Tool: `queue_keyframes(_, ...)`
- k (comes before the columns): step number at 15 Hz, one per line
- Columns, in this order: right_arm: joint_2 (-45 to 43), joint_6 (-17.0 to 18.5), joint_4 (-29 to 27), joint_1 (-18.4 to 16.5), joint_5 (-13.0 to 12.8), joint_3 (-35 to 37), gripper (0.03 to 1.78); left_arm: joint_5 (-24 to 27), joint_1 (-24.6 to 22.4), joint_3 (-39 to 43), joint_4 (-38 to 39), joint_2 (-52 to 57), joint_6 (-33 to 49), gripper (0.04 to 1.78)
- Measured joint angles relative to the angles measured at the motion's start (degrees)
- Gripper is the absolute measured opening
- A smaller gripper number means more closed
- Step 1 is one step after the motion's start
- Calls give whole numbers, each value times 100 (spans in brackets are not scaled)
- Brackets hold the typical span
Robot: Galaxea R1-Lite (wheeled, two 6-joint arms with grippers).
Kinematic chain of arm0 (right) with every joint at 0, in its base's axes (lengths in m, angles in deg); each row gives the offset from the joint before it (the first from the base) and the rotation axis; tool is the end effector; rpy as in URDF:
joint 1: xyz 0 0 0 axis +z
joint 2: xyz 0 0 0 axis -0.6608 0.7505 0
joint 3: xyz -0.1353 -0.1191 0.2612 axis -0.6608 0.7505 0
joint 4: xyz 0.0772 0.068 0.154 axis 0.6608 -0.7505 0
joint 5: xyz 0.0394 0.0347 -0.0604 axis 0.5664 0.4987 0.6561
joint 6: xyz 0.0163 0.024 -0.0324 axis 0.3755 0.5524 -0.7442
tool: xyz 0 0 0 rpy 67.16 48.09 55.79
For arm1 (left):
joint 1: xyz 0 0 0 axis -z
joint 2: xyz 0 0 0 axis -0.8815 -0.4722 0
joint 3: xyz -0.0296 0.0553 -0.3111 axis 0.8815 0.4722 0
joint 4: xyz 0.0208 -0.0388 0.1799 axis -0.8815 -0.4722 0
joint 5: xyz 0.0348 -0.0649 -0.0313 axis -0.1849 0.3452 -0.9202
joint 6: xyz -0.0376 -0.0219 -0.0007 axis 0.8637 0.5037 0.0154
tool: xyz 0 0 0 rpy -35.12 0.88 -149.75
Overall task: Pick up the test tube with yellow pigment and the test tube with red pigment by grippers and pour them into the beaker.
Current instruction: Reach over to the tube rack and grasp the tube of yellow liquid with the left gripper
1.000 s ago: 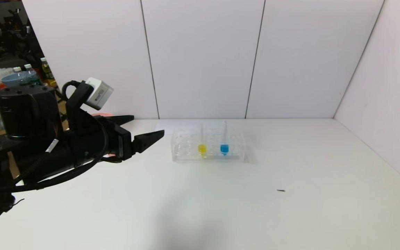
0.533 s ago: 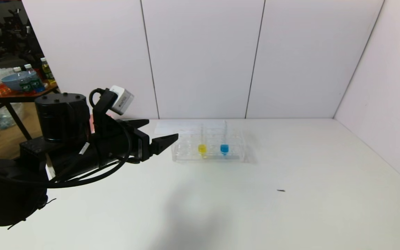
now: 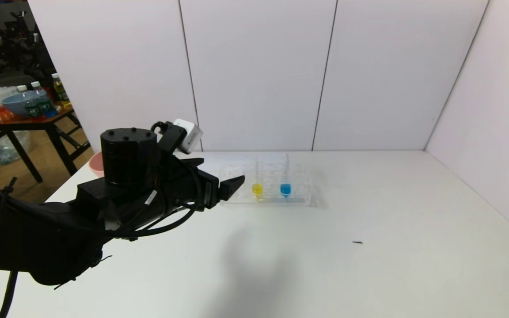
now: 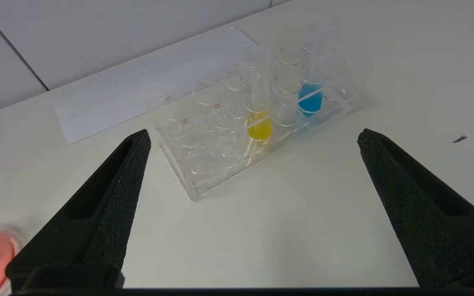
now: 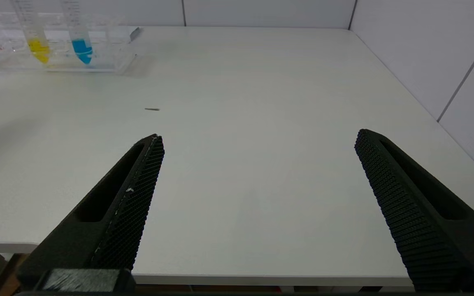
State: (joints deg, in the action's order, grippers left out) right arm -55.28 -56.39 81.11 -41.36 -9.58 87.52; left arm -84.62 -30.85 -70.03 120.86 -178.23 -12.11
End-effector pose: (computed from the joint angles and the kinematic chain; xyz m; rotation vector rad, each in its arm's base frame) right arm -0.0247 0.0001 0.0757 -0.0012 0.0023 0.0001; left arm 0.2832 -0.1727 0.1926 0.0447 0.1785 -0.5936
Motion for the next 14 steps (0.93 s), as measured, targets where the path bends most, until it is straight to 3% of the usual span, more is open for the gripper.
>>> queue_keyframes(8, 0, 0, 0, 0, 2, 0, 170, -930, 512, -304, -2, -508, 226, 176)
queue_keyframes(14, 0, 0, 0, 0, 0, -2, 170, -1137, 670, -678, -2, -839, 445, 176)
